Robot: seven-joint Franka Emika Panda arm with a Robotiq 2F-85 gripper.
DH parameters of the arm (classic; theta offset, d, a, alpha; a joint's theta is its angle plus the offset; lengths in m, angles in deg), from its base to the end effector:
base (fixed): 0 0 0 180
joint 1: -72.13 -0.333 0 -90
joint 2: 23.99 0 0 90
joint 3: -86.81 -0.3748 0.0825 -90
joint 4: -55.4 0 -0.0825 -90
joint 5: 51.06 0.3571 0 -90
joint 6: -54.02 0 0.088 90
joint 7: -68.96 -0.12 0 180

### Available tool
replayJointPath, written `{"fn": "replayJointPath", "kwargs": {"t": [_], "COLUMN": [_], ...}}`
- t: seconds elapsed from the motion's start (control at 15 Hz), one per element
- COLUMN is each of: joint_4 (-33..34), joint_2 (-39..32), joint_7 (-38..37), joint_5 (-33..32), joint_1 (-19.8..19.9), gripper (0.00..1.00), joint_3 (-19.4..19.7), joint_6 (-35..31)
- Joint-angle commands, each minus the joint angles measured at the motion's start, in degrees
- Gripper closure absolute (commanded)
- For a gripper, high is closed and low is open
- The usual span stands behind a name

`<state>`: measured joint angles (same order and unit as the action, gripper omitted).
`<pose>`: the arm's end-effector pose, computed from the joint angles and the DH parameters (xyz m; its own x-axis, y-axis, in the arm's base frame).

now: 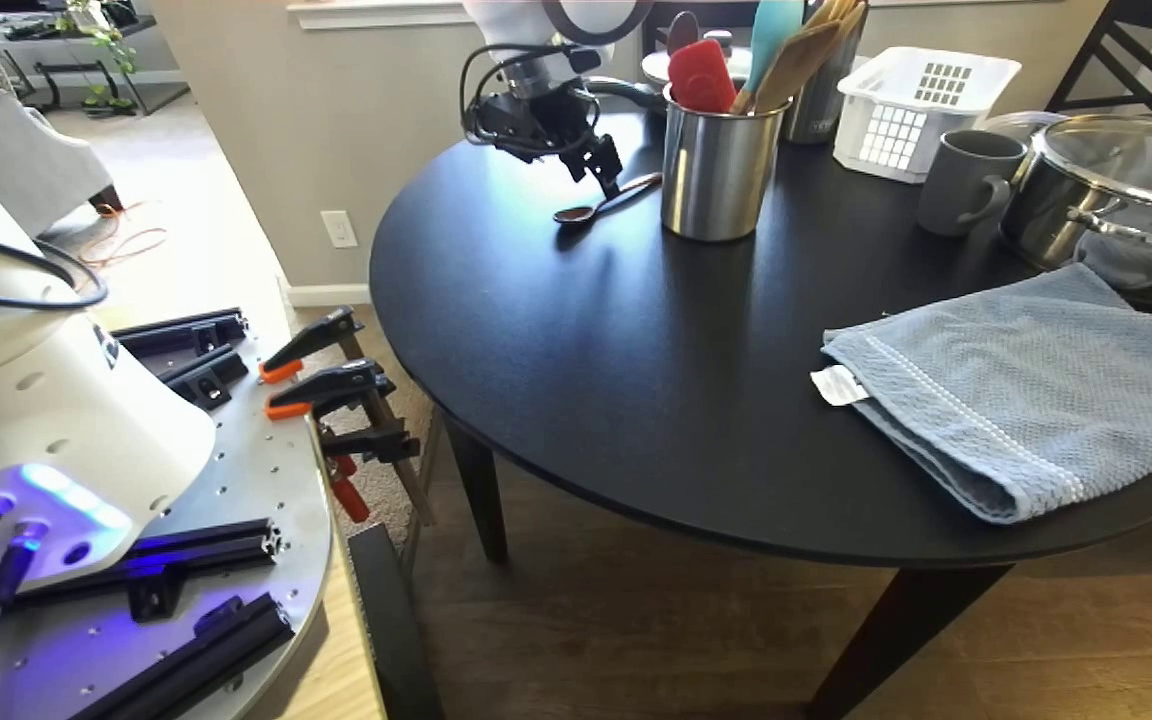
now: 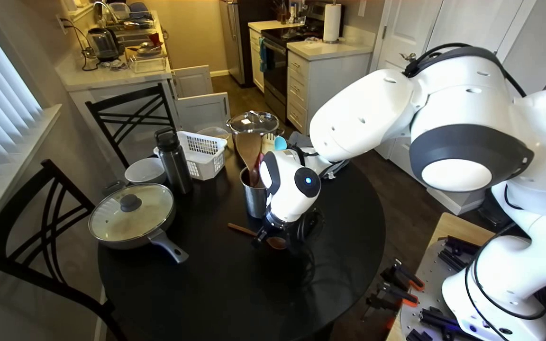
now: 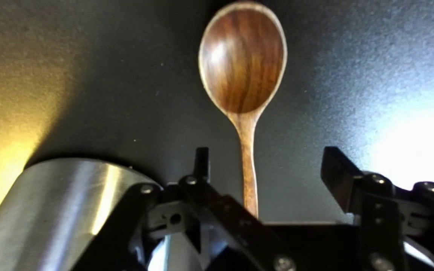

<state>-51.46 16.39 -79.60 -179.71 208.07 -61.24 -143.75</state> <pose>0.5141 0.2329 0.2130 0.8935 0.1212 0.4324 0.1373 -0.9905 -0.0061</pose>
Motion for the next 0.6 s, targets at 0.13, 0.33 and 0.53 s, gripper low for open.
{"fn": "replayJointPath", "kwargs": {"t": [0.13, 0.33, 0.53], "joint_4": [0.14, 0.22, 0.08], "joint_2": [-0.96, -0.2, -0.29], "joint_7": [-0.28, -0.47, -0.66], "joint_5": [-1.54, -1.34, -1.21], "joint_1": [1.85, 1.74, 1.81], "gripper": [0.66, 0.85, 0.52], "joint_3": [-1.57, -0.67, -0.32], "joint_6": [-0.64, -0.64, -0.64]}}
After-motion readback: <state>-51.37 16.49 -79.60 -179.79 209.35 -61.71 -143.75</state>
